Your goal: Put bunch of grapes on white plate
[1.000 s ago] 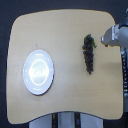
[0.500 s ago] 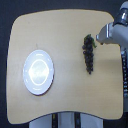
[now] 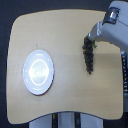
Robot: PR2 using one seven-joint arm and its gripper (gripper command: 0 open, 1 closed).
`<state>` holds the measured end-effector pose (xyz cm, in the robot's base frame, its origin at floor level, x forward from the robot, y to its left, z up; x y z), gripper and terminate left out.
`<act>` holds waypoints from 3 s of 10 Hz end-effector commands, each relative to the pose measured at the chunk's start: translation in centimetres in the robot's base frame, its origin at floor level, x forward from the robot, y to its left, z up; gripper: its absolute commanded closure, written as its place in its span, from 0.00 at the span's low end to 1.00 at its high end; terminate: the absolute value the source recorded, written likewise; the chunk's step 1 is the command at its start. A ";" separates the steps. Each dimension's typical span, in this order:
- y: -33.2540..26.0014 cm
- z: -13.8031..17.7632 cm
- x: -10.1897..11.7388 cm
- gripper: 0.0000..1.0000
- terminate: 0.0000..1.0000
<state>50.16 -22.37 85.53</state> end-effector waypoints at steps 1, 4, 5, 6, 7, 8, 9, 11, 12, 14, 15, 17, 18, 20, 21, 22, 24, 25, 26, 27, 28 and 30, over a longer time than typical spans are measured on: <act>3.4 -5.0 1.3 0.00 0.00; 5.8 -7.7 1.3 0.00 0.00; 6.6 -8.4 1.0 0.00 0.00; 7.2 -9.1 0.5 0.00 0.00; 7.0 -9.7 0.5 0.00 0.00; 6.8 -10.4 0.7 0.00 0.00; 6.4 -11.3 0.9 0.00 0.00; 6.3 -12.4 0.9 0.00 0.00; 6.3 -12.8 0.9 0.00 0.00; 6.6 -13.6 0.7 0.00 0.00; 6.8 -13.9 0.8 0.00 0.00; 6.5 -13.8 0.7 0.00 0.00; 6.4 -13.4 0.5 0.00 0.00; 6.8 -12.9 0.5 1.00 0.00; 6.9 -12.8 0.5 1.00 0.00; 6.7 -12.8 0.6 1.00 0.00; 6.7 -12.7 0.7 1.00 0.00; 6.7 -12.6 1.0 1.00 0.00; 6.8 -12.5 1.1 1.00 0.00; 6.9 -12.3 1.2 1.00 0.00; 6.9 -12.2 1.3 1.00 0.00; 6.8 -11.7 1.4 1.00 0.00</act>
<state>51.14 -15.65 72.67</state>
